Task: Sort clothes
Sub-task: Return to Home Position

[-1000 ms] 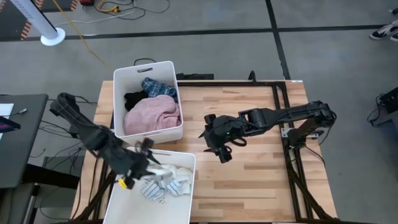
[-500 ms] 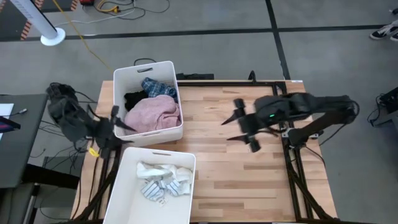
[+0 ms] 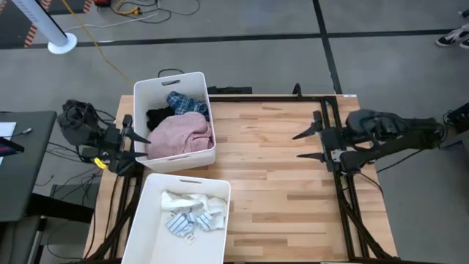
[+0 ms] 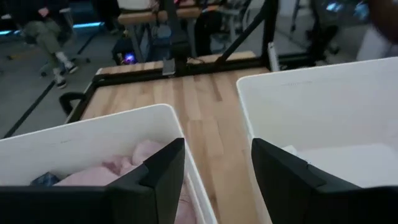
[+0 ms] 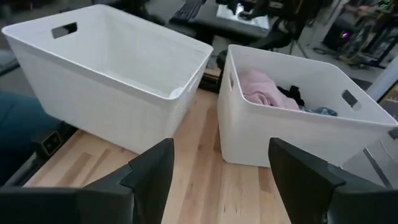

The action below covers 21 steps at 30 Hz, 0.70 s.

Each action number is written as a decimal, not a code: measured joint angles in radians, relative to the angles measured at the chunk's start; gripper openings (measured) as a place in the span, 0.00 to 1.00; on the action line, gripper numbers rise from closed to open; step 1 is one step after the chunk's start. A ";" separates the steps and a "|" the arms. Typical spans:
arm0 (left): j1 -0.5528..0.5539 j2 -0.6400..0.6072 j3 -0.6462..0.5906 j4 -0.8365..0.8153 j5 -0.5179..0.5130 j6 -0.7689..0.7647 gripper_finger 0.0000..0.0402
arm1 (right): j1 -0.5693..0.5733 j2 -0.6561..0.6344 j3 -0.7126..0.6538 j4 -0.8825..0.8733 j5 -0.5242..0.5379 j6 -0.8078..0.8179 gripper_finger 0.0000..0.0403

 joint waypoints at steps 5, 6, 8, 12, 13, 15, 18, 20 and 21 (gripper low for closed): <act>0.000 -0.113 -0.093 0.077 0.019 0.060 0.45 | -0.005 -0.165 -0.229 0.147 0.000 0.012 0.68; 0.000 -0.137 -0.112 0.096 0.019 0.073 0.45 | -0.005 -0.196 -0.270 0.179 0.000 0.012 0.68; 0.000 -0.186 -0.148 0.133 0.019 0.103 0.45 | -0.005 -0.263 -0.349 0.243 -0.001 0.012 0.68; 0.000 -0.291 -0.222 0.207 0.019 0.165 0.45 | -0.005 -0.394 -0.488 0.340 -0.001 0.014 0.68; 0.000 -0.316 -0.239 0.227 0.020 0.182 0.45 | -0.005 -0.426 -0.518 0.354 -0.001 0.017 0.68; 0.000 -0.355 -0.267 0.247 0.022 0.203 0.45 | -0.005 -0.492 -0.572 0.381 -0.001 0.020 0.68; 0.007 -0.349 -0.270 0.240 0.031 0.207 0.45 | -0.005 -0.584 -0.638 0.422 -0.001 0.018 0.68; 0.012 -0.350 -0.270 0.257 0.063 0.206 0.45 | -0.005 -0.645 -0.677 0.435 -0.001 0.015 0.68; 0.012 -0.351 -0.270 0.268 0.067 0.216 0.45 | -0.006 -0.675 -0.695 0.435 -0.001 0.015 0.68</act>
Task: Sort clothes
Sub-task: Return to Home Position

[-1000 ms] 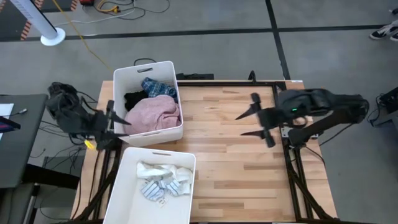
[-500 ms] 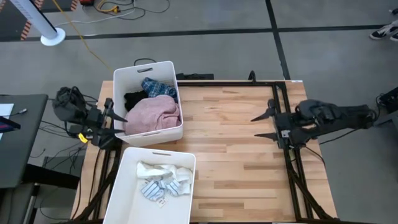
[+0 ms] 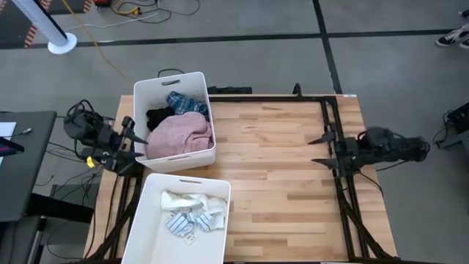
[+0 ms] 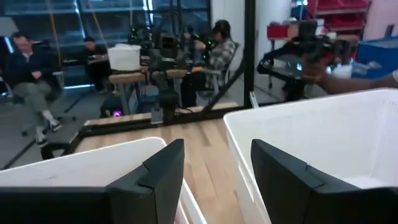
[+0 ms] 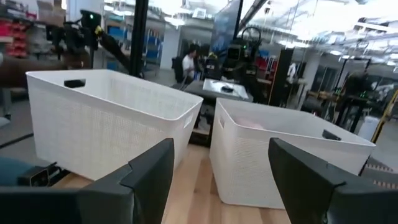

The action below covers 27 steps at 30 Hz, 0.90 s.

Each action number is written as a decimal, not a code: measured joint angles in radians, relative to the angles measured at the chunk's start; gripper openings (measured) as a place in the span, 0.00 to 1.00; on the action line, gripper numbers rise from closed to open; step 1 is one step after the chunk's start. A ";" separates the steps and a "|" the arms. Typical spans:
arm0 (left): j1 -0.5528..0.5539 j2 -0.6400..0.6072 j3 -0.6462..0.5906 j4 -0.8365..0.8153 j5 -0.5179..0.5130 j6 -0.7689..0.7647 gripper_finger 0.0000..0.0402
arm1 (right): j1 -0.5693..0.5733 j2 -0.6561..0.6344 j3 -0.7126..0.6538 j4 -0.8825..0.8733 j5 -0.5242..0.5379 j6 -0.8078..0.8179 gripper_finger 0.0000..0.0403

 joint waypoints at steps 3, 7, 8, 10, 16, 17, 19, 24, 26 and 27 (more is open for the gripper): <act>0.003 0.000 -0.002 -0.009 0.026 0.013 0.45 | -0.016 -0.091 -0.052 -0.001 0.004 0.005 0.68; 0.003 0.002 -0.002 -0.008 0.079 0.022 0.45 | -0.055 -0.113 -0.086 -0.012 0.050 0.060 0.68; 0.003 0.002 -0.002 -0.012 0.083 0.025 0.45 | -0.065 -0.105 -0.089 -0.014 0.054 0.074 0.68; 0.003 0.002 -0.002 -0.013 0.085 0.035 0.45 | -0.089 -0.088 -0.091 0.016 0.082 0.095 0.68; 0.003 0.002 -0.002 -0.017 0.133 0.042 0.45 | -0.150 -0.094 -0.094 0.015 0.098 0.216 0.68; 0.003 0.002 -0.002 -0.018 0.153 0.039 0.45 | -0.155 -0.094 -0.094 0.012 0.098 0.228 0.68; 0.003 0.002 -0.002 -0.019 0.197 0.030 0.45 | -0.160 -0.093 -0.094 -0.003 0.098 0.236 0.68; 0.003 0.002 -0.002 -0.008 0.262 0.030 0.45 | -0.163 -0.093 -0.094 -0.035 0.098 0.236 0.68; 0.003 0.002 -0.002 0.002 0.261 0.029 0.45 | -0.163 -0.093 -0.094 -0.043 0.098 0.236 0.68; 0.003 0.002 -0.002 0.009 0.262 0.028 0.45 | -0.163 -0.093 -0.094 -0.051 0.098 0.236 0.68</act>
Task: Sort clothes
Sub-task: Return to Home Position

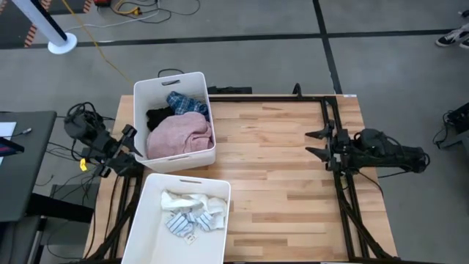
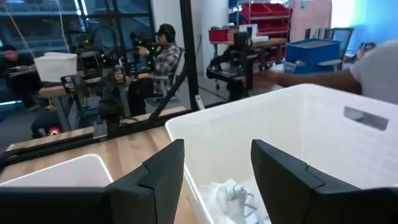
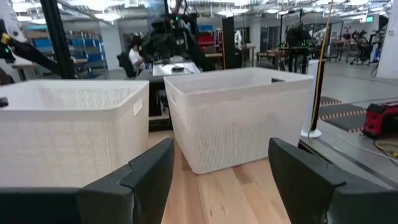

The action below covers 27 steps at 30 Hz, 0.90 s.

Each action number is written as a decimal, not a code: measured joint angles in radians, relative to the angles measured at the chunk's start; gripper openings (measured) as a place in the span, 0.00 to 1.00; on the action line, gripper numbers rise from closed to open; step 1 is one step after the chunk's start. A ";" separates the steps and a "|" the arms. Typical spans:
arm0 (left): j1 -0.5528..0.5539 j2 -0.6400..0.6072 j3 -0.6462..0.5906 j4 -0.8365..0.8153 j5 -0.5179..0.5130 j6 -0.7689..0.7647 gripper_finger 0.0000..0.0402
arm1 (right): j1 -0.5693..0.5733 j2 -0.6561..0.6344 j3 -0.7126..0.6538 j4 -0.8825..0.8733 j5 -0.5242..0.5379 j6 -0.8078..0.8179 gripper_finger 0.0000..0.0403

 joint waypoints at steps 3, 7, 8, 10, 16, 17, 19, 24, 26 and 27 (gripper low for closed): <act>0.000 0.000 0.000 0.015 0.001 -0.001 0.45 | 0.000 0.000 0.000 -0.027 0.000 -0.001 0.68; 0.000 0.000 0.000 0.018 0.001 -0.001 0.45 | 0.000 0.000 0.000 -0.054 0.000 -0.003 0.68; 0.000 0.000 0.000 0.018 0.001 -0.001 0.45 | 0.000 0.000 0.000 -0.062 0.000 -0.003 0.68; 0.000 0.000 0.000 0.018 0.001 -0.001 0.45 | 0.000 0.000 0.000 -0.065 0.000 -0.003 0.68; 0.000 0.000 0.000 0.017 0.001 -0.033 0.45 | 0.000 0.000 0.000 -0.094 0.000 -0.003 0.68; 0.000 0.000 0.000 0.017 0.001 -0.046 0.45 | 0.000 0.000 0.000 -0.098 0.000 -0.003 0.68; 0.000 0.000 0.000 0.017 0.002 -0.067 0.45 | 0.000 0.000 0.000 -0.108 0.000 -0.003 0.68; 0.000 0.000 0.001 0.006 0.002 -0.084 0.45 | 0.000 0.000 0.001 -0.123 0.000 -0.003 0.68; 0.000 0.000 0.001 -0.008 0.002 -0.075 0.45 | 0.000 0.000 0.001 -0.123 0.000 -0.002 0.68; 0.000 0.000 0.001 -0.016 0.002 -0.071 0.45 | 0.000 0.000 0.001 -0.124 0.000 -0.002 0.68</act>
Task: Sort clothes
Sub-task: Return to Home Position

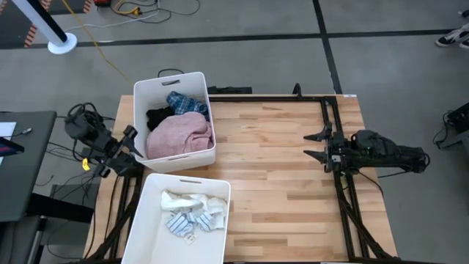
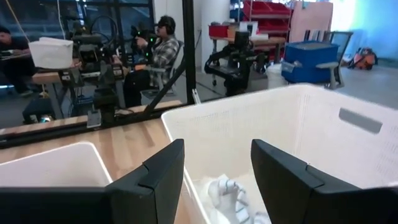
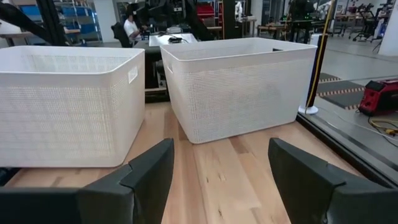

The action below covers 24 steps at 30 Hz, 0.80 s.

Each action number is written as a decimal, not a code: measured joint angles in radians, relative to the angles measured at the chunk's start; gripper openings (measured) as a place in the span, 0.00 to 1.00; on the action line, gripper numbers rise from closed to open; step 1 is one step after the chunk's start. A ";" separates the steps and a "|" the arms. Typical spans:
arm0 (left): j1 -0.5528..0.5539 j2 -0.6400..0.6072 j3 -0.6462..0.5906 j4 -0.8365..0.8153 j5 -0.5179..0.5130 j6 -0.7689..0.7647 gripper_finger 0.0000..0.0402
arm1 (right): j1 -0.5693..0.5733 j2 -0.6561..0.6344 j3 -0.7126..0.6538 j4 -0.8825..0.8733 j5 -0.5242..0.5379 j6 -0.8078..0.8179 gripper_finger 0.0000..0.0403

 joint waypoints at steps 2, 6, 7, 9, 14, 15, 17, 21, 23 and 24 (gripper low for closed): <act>0.000 0.000 0.000 -0.022 0.000 0.004 0.45 | 0.000 0.000 0.000 -0.002 0.000 0.000 0.68; 0.000 0.000 0.000 -0.077 0.000 0.000 0.45 | 0.000 0.000 0.000 -0.017 0.000 0.000 0.68; 0.000 0.000 0.000 -0.093 0.000 0.002 0.45 | 0.000 0.000 0.000 -0.018 0.000 0.000 0.68; 0.000 0.000 0.000 -0.115 0.000 0.007 0.45 | 0.000 0.000 0.000 -0.018 0.000 0.000 0.68; 0.000 0.000 0.000 -0.151 0.000 0.001 0.45 | 0.000 0.000 0.000 -0.018 0.000 0.000 0.68; 0.000 0.000 0.000 -0.154 0.000 0.000 0.45 | 0.000 0.000 0.000 -0.018 0.000 0.000 0.68; 0.000 0.000 0.000 -0.153 0.000 0.000 0.45 | 0.000 0.000 0.000 -0.018 0.000 0.000 0.68; 0.000 0.000 0.000 -0.153 0.000 0.000 0.45 | 0.000 0.000 0.000 -0.018 0.000 0.000 0.68; 0.000 0.000 0.000 -0.153 0.000 -0.001 0.45 | 0.000 0.000 0.000 -0.018 0.000 0.000 0.68; 0.000 0.000 0.000 -0.153 0.000 -0.001 0.45 | 0.000 0.000 0.000 -0.018 0.000 0.000 0.68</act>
